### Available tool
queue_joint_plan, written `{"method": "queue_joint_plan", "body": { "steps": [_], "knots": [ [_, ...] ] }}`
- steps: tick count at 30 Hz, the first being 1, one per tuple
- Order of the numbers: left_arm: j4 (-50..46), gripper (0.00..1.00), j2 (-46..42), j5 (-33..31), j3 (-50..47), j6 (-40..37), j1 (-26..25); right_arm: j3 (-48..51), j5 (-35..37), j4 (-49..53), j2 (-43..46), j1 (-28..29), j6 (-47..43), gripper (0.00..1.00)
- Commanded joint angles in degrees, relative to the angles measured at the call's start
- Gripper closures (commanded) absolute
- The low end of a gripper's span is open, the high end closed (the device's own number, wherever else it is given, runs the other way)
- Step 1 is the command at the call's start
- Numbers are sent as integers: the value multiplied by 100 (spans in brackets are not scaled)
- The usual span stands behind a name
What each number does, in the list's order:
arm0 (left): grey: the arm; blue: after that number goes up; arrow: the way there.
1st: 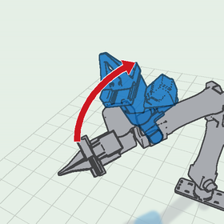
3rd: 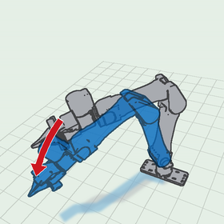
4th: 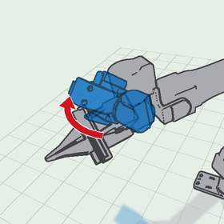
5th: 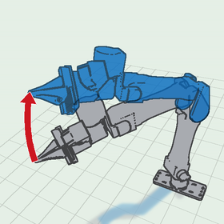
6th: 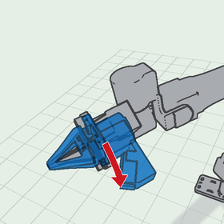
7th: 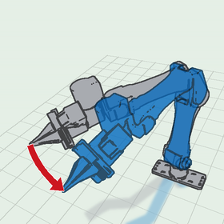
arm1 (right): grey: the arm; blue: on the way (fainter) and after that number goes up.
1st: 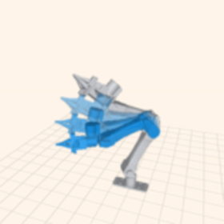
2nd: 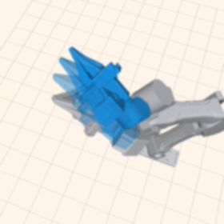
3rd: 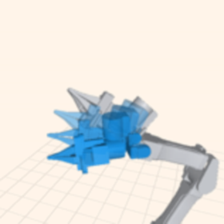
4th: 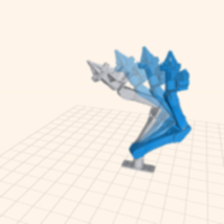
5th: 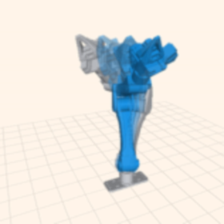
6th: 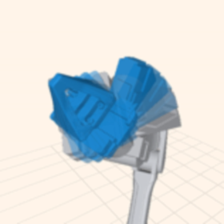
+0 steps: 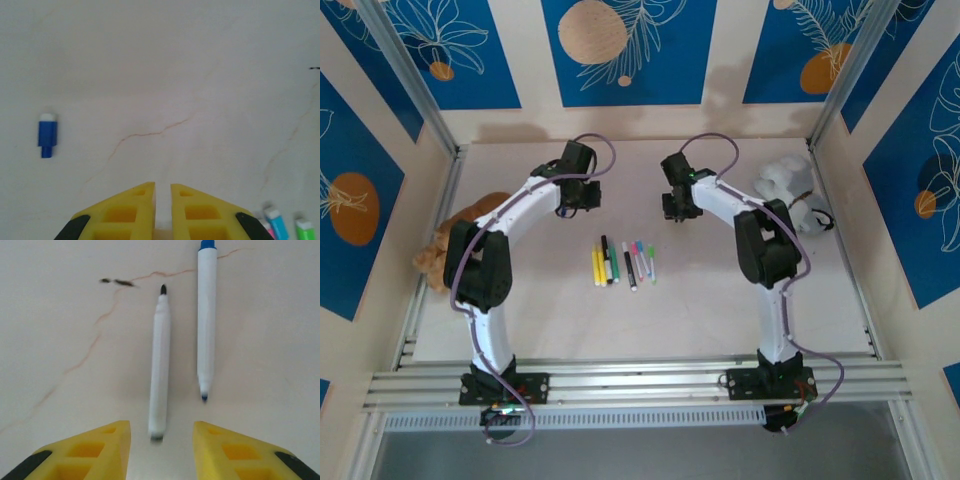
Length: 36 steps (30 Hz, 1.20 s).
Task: Open the pen caps
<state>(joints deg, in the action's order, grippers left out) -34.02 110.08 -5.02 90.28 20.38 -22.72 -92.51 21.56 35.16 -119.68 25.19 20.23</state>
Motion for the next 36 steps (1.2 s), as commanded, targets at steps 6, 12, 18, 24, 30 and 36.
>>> {"method": "queue_joint_plan", "body": {
  "steps": [6,12,18,24,30,36],
  "knots": [
    [141,100,-50,-1107,-775,-122,70,1481,-513,-125,2613,750,614,61],
    [109,100,677,-1426,-107,-185,78,1987,-577,-21,3435,1260,863,60],
    [-295,100,1348,-1737,719,-263,83,2410,-405,62,4072,1488,1040,57],
    [-635,94,1777,-2173,1241,-355,84,2795,-303,152,4406,1506,1121,56],
    [-731,74,1912,-2359,1332,-434,84,2975,-283,132,4544,1472,1168,54],
    [-701,71,1834,-2438,1273,-417,92,3010,-376,59,4437,1514,1201,53]
  ]
}}
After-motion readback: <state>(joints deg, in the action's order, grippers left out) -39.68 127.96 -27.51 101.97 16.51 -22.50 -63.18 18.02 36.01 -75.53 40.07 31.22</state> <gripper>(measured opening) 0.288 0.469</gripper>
